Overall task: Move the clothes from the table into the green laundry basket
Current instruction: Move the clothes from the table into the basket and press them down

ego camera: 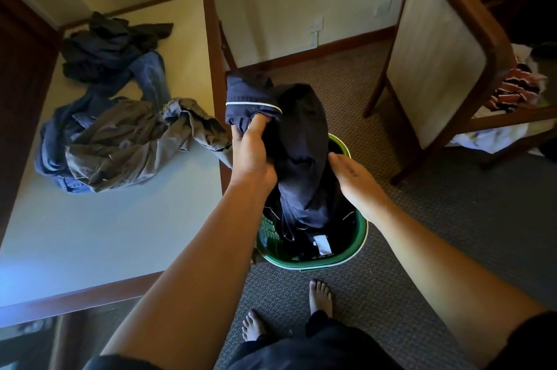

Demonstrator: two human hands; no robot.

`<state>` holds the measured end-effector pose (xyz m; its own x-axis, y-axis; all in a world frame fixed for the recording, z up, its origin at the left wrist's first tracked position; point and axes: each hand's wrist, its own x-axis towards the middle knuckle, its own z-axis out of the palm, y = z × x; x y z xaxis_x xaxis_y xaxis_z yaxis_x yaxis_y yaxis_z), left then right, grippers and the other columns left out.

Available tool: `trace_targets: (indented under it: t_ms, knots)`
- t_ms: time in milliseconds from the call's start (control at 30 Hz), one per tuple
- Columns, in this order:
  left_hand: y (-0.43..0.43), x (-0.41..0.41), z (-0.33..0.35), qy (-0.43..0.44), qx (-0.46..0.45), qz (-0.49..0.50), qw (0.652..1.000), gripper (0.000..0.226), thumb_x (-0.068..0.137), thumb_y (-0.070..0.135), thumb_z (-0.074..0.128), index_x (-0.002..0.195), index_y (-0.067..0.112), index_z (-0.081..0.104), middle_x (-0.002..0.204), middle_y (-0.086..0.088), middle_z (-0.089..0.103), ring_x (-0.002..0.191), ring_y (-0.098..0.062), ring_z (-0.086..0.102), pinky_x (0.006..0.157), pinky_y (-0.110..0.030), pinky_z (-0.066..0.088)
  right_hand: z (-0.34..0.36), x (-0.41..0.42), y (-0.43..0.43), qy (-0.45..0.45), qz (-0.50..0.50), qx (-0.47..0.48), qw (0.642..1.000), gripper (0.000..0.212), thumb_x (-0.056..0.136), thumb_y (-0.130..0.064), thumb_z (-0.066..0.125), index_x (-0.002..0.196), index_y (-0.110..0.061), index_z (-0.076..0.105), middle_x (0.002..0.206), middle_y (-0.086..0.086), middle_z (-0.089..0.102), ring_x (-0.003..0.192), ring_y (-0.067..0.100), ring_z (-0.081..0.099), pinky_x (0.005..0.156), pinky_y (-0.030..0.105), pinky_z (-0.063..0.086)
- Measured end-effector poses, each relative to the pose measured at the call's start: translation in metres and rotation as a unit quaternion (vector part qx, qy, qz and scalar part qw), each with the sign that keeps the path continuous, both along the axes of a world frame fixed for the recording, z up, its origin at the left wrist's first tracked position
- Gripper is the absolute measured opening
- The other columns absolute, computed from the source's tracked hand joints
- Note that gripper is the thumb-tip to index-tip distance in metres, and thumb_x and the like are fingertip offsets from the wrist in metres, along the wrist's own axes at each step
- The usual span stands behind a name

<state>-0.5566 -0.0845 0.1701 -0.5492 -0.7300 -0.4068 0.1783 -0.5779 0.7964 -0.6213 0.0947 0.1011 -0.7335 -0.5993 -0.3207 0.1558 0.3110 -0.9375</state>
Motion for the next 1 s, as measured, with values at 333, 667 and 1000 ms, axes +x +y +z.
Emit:
trace_targets:
  t_ms: [333,667,1000]
  knots:
    - [0.007,0.01,-0.035,-0.097,0.095,-0.097,0.986,0.058,0.088,0.056,0.069,0.136,0.023,0.068,0.128,-0.01,0.075,0.116,-0.035,0.073,0.102,-0.059,0.055,0.005,0.008,-0.016,-0.031,0.011,-0.131,0.991,0.066,0.087,-0.01,0.071,0.144,-0.035,0.049,0.133,-0.001,0.068,0.127,0.018,0.064,0.108,0.051,0.051]
    - [-0.001,0.062,-0.089,-0.439,-0.169,-0.24,0.849,0.036,0.095,0.021,0.055,0.128,0.007,0.062,0.097,-0.008,0.07,0.084,-0.028,0.065,0.074,-0.039,0.051,-0.051,0.008,-0.012,0.112,0.181,0.282,0.936,0.069,0.107,-0.036,0.049,0.165,-0.027,0.014,0.173,0.011,0.012,0.16,0.03,0.012,0.127,0.045,0.022]
    - [-0.017,0.086,-0.067,-0.344,-0.231,-0.249,0.875,0.048,0.105,0.012,0.051,0.153,0.02,0.051,0.148,-0.002,0.06,0.139,-0.02,0.055,0.117,-0.041,0.046,-0.008,0.045,-0.061,0.161,0.161,0.12,0.966,0.053,0.108,-0.026,0.05,0.159,-0.016,0.037,0.163,0.001,0.041,0.15,0.014,0.037,0.115,0.018,0.027]
